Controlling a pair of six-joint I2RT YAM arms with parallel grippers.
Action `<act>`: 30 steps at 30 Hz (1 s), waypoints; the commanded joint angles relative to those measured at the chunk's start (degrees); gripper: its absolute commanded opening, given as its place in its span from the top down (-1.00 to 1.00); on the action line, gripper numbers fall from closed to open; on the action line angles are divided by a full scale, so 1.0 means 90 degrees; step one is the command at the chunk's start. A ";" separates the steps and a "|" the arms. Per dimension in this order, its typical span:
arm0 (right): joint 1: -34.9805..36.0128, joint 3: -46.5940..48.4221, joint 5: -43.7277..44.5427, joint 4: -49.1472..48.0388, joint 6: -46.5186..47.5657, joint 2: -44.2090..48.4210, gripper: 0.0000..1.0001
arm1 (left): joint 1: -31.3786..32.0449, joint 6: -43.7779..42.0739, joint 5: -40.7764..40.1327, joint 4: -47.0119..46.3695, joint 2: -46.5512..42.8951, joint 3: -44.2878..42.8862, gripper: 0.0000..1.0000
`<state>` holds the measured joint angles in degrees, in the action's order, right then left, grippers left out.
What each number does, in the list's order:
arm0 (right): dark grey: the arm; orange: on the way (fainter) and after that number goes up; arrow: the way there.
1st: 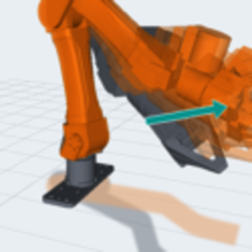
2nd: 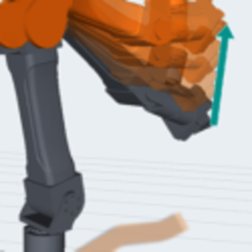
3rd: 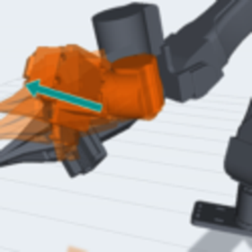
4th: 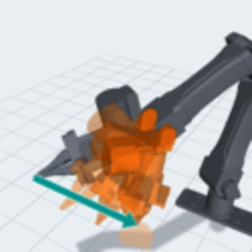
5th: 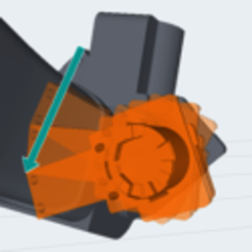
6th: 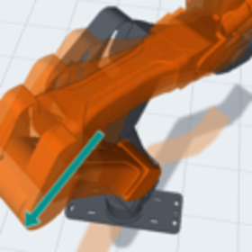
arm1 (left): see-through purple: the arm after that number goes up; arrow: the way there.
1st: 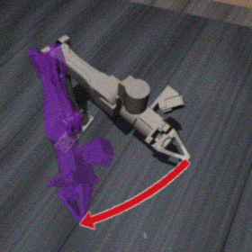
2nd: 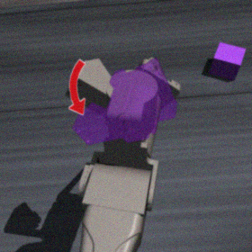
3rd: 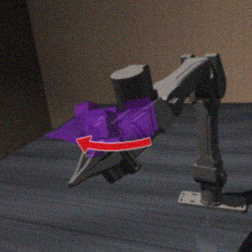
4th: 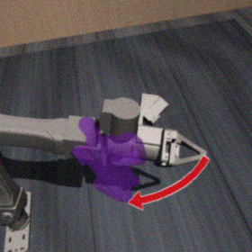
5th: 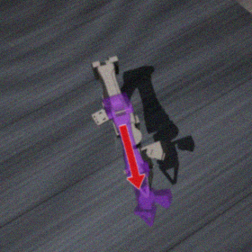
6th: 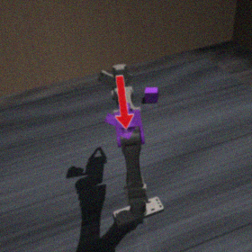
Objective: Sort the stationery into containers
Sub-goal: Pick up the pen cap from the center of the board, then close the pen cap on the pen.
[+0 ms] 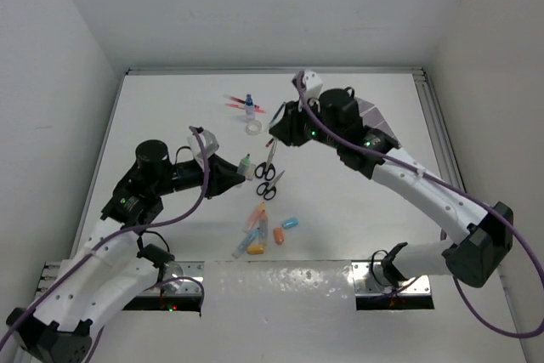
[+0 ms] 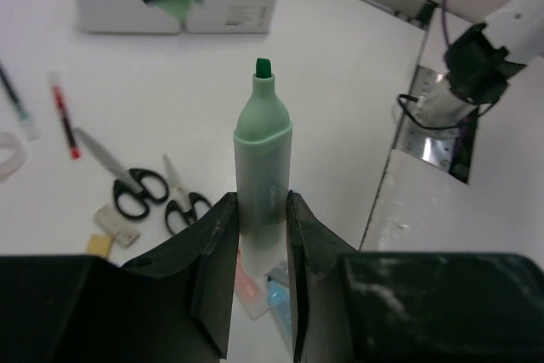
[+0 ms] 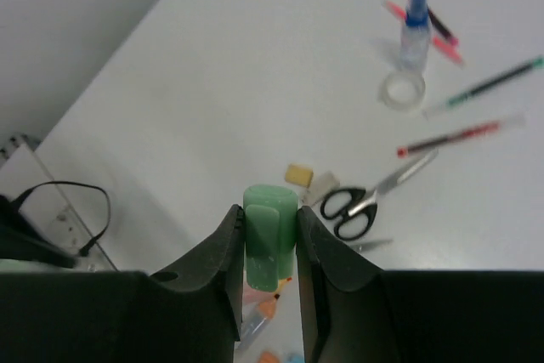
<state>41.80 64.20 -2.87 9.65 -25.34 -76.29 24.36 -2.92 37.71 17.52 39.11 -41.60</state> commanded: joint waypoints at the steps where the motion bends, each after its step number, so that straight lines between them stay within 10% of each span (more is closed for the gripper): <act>1: -0.0279 0.0969 -0.1671 0.0137 0.0940 0.0049 1.00 | -0.0070 0.0246 0.1433 -0.1164 0.0467 -0.0425 1.00; 8: -0.0835 0.2221 -0.3507 0.0023 0.1322 0.0117 1.00 | -0.0002 0.0889 0.2215 -0.2658 0.1464 -0.1197 1.00; 15: -0.1080 0.1198 -0.4710 -0.2366 0.0202 0.0576 1.00 | 0.0243 0.2628 0.2177 -0.4463 0.1836 -0.0983 1.00; 22: -0.0701 0.0465 -0.2896 -0.3454 -0.0661 0.0986 1.00 | 0.0360 0.2015 0.0293 -0.3051 0.1748 -0.1090 1.00; 30: -0.0641 0.0297 -0.3791 -0.4295 -0.0983 0.0977 1.00 | 0.0555 0.1701 0.1482 -0.3274 0.1611 -0.0983 1.00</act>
<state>36.10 65.65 -33.58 -21.98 -32.12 -67.90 27.90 13.37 46.17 -8.51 55.70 -50.46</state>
